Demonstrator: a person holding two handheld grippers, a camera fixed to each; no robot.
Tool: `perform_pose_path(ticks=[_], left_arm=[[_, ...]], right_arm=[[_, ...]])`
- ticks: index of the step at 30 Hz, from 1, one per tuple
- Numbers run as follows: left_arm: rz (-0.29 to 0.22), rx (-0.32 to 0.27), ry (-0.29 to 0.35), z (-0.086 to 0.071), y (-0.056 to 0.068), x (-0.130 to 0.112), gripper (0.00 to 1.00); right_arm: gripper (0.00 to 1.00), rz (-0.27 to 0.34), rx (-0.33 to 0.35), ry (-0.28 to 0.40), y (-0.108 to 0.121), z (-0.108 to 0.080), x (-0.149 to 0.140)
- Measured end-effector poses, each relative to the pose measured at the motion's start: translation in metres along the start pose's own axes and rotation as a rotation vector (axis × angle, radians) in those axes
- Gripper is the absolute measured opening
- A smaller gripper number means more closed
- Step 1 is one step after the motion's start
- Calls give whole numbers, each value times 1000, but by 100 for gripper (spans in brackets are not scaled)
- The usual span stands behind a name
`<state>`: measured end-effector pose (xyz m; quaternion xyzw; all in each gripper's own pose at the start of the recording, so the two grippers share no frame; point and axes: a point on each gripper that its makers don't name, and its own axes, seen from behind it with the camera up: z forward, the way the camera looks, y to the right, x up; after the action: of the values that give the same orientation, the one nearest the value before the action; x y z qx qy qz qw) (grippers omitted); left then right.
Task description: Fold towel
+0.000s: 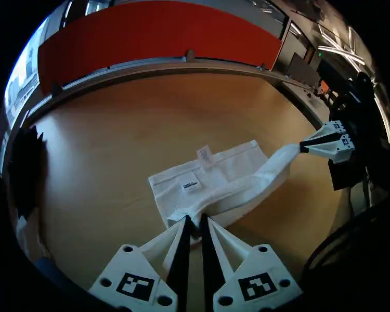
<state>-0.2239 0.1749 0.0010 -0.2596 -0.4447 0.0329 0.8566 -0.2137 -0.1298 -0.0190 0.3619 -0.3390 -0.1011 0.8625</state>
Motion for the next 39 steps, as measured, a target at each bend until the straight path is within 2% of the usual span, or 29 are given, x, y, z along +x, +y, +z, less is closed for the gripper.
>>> perform_pose_path(ticks=[11,20,26,30,36,39], left_arm=[[19,-9,-14,23,-5,-6,14],[46,13,-21,43,-15,-9,15],[45,35,-26,53,-21,-9,23],[44,46,-22,57,-25,-7,25],[57,66,-15,61,-32,-3,29],[66,75,-14,63,-34,-2,35]], right_arm=[[3,27,2,-35,8,21,-18],[3,57,-12,-57,17,40,-32],[3,74,-29,-61,22,49,-36],[4,83,-37,-62,24,52,-37],[8,84,-56,-59,28,56,-36],[15,82,-69,-59,31,57,-35]])
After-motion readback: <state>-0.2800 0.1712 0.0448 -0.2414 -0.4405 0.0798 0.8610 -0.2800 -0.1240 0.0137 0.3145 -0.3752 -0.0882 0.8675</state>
